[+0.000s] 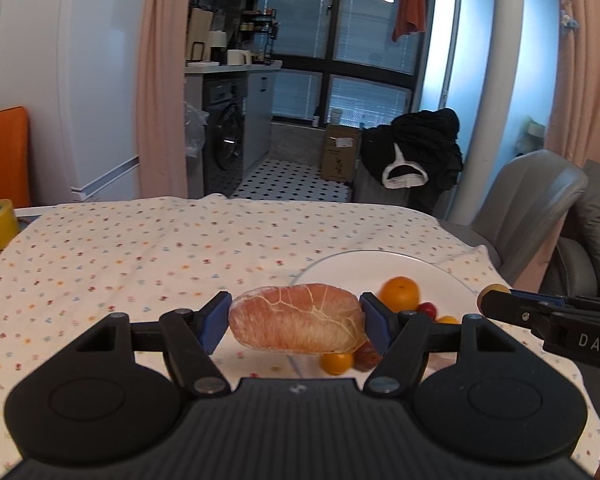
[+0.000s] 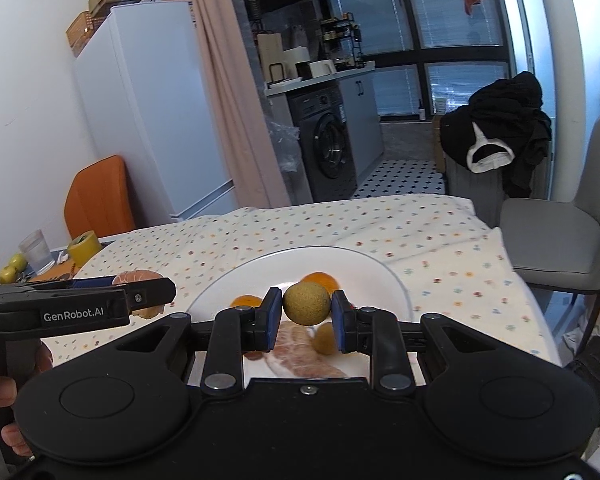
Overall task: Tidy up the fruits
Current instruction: 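Carry the pomelo segment and green fruit onto the plate and open both grippers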
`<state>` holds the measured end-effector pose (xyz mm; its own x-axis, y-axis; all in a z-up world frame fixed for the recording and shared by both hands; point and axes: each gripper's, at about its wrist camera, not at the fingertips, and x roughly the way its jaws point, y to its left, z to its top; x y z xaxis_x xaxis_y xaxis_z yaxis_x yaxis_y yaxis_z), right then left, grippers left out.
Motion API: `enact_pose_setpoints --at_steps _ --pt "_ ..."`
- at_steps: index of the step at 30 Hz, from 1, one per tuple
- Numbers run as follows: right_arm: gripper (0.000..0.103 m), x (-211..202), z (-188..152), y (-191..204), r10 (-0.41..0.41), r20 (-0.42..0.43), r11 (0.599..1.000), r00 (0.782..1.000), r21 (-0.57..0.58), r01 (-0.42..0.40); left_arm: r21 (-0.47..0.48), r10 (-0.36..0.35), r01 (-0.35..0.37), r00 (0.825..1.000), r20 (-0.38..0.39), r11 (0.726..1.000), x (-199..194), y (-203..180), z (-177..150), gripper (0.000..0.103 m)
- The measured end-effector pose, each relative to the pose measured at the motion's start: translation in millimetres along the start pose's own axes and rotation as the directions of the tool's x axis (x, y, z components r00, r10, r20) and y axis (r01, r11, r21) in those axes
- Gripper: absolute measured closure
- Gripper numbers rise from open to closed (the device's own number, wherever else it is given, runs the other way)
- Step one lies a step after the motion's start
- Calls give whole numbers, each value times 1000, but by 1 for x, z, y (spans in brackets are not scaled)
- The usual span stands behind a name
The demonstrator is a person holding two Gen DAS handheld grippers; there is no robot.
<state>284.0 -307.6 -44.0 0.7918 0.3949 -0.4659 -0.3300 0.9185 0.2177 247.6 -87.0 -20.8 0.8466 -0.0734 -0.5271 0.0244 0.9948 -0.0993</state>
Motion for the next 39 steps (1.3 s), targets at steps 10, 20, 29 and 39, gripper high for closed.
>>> enact_pose_setpoints --at_steps 10,20,29,39 --pt "78 -9 -3 -12 -18 8 1000 1000 17 18 38 -95 98 993 -64 995 9 -25 -8 32" --pt "78 -6 -5 -10 -6 7 1000 1000 21 6 -23 -30 30 999 -36 999 -4 1 -6 21" --pt "63 -11 2 -8 -18 36 999 999 35 17 -35 -6 5 1000 -30 999 -16 15 -6 21" --pt "57 -30 -1 -1 -27 50 999 998 43 25 -27 2 -3 1000 -4 1000 -37 16 -9 11"
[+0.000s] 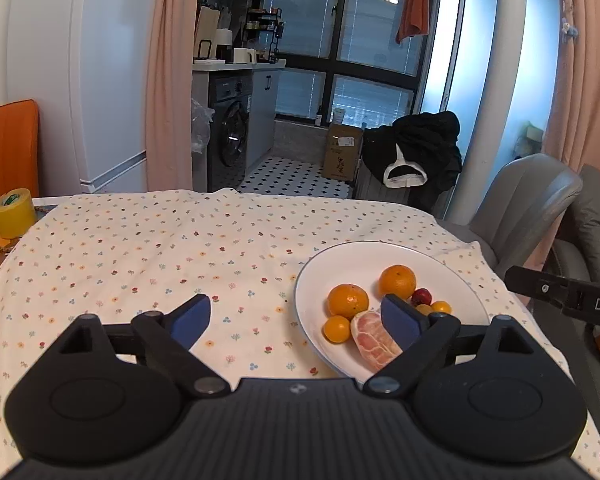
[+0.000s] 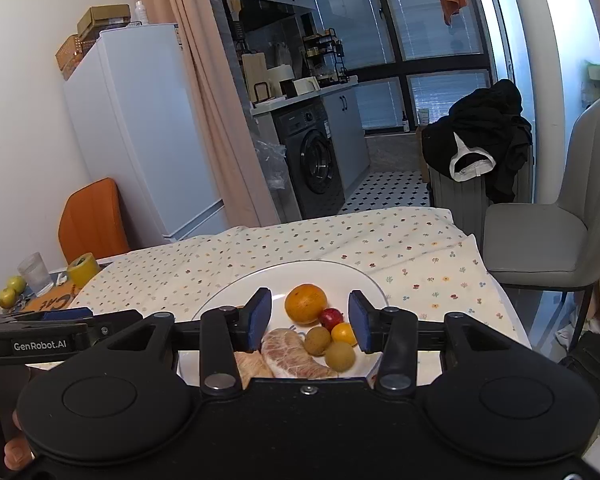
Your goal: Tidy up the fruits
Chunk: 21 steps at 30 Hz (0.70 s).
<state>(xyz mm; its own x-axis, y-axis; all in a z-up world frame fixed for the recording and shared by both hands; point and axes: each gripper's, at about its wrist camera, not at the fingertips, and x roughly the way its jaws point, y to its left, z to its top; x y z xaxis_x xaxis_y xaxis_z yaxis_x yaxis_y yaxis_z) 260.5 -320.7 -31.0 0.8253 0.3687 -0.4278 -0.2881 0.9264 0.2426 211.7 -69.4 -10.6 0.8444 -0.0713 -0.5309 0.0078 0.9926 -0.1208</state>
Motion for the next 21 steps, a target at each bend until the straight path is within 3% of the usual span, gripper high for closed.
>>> enact_pose_setpoints --at_steps 8,14,16,18,21 --pt "48 -21 -16 10 6 18 1000 1000 23 -7 1 -20 20 1000 1 1000 -18 6 -7 6" --pt "37 -32 -25 13 15 24 1000 1000 26 -15 -7 18 -18 1000 -7 1000 -33 13 -9 6" --pt "30 -36 -26 16 23 24 999 999 22 -24 -18 27 -27 1000 -7 999 -40 16 -10 5" --pt "16 -40 -26 20 33 31 999 999 12 -33 -24 36 -36 999 -5 999 -49 19 -11 5" --pt "7 -47 -26 28 51 44 999 998 -2 -51 -38 59 -59 998 -3 998 -62 24 -15 1"
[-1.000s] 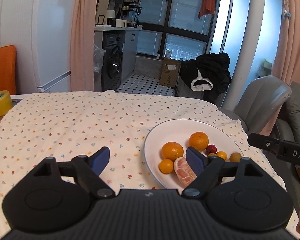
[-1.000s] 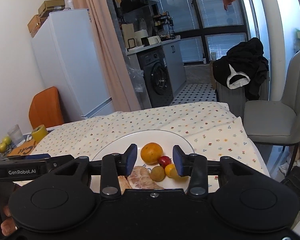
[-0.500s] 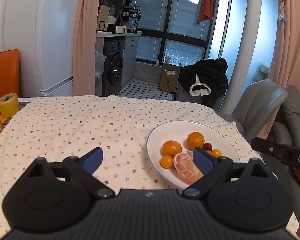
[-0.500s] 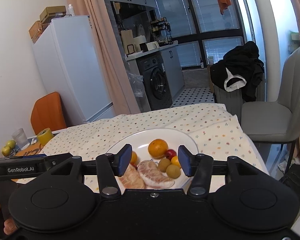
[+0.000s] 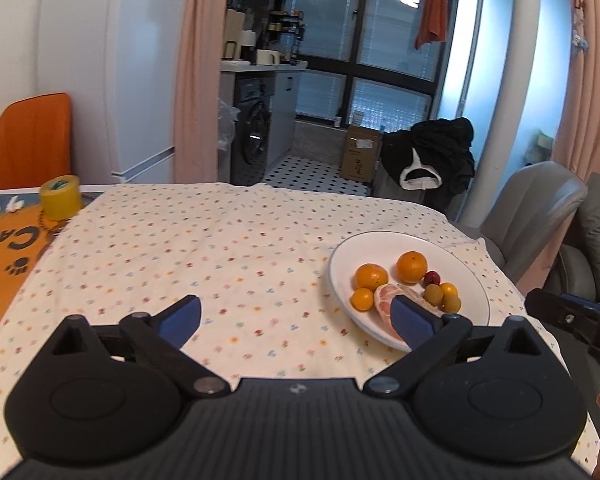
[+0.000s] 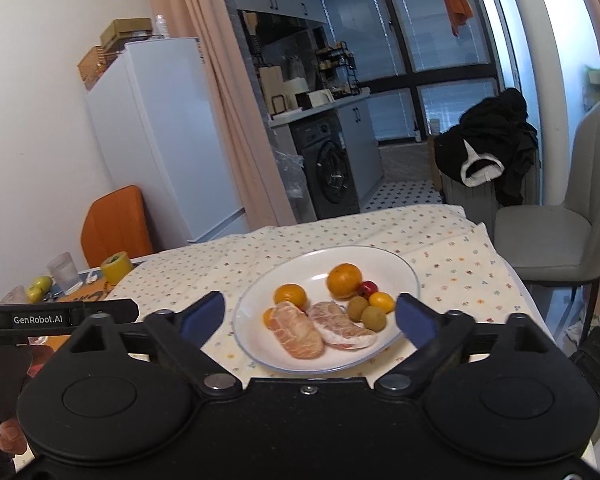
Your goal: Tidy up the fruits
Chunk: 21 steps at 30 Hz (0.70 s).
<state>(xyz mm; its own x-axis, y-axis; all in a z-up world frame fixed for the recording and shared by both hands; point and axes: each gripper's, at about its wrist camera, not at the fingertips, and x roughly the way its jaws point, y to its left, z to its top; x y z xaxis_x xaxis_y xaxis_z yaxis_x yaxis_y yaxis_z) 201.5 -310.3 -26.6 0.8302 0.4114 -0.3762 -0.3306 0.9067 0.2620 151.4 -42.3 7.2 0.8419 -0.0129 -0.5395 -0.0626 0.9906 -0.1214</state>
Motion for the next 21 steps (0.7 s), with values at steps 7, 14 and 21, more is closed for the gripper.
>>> enact_pose_setpoints --at_steps 7,14,21 --pt "0 -12 3 17 35 -5 999 999 -21 -35 -21 39 -39 999 11 999 -29 11 -2 0" --pt "0 -32 4 27 55 3 998 998 -43 -55 -39 19 -18 1000 11 999 -54 16 -3 0" --pt "0 -47 6 33 69 -26 996 997 -53 -70 -25 9 -8 1000 28 1000 -80 11 -5 0"
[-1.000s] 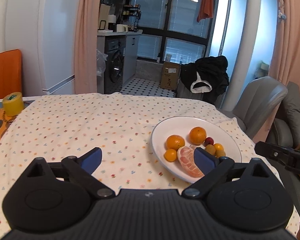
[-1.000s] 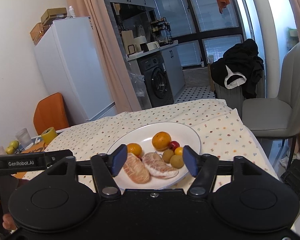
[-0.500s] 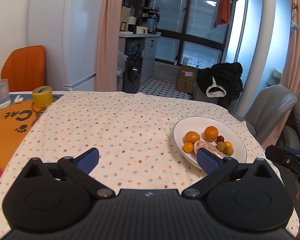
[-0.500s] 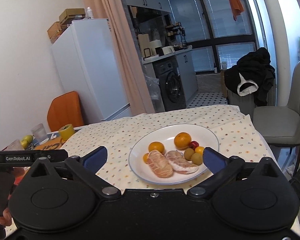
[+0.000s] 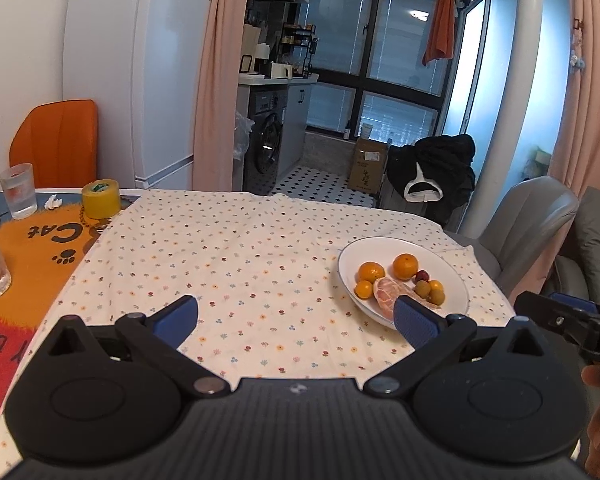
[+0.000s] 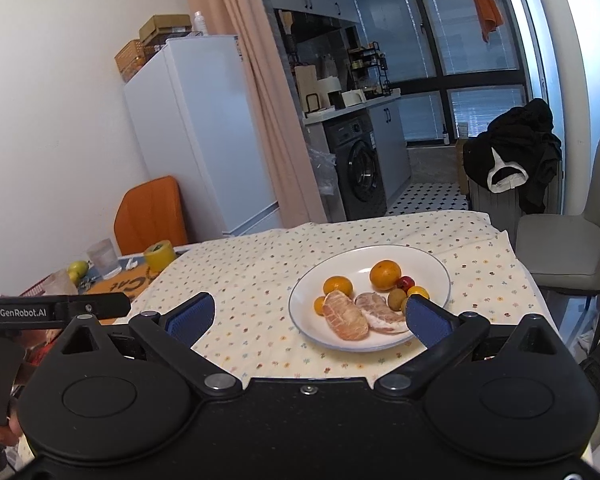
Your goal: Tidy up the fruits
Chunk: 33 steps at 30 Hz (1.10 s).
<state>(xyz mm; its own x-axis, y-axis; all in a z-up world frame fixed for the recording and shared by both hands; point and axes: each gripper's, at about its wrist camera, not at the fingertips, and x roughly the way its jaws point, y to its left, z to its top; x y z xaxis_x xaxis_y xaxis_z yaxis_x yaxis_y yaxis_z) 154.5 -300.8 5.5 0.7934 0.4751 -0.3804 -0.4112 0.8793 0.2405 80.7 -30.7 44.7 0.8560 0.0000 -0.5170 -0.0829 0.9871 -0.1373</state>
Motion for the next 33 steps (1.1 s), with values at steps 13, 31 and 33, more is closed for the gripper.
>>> enact_pose_setpoints --at_steps 13,31,33 --pt "0 -12 -1 31 52 -71 997 996 -61 -56 -8 21 -21 1000 -3 1000 -39 14 -7 0" --pt "0 -12 -18 74 -2 -189 992 982 -125 -23 10 53 -52 998 -22 999 -73 52 -42 0" --pt "0 -11 -18 76 -3 -193 992 981 -124 -22 8 59 -59 998 -25 998 -73 54 -43 0"
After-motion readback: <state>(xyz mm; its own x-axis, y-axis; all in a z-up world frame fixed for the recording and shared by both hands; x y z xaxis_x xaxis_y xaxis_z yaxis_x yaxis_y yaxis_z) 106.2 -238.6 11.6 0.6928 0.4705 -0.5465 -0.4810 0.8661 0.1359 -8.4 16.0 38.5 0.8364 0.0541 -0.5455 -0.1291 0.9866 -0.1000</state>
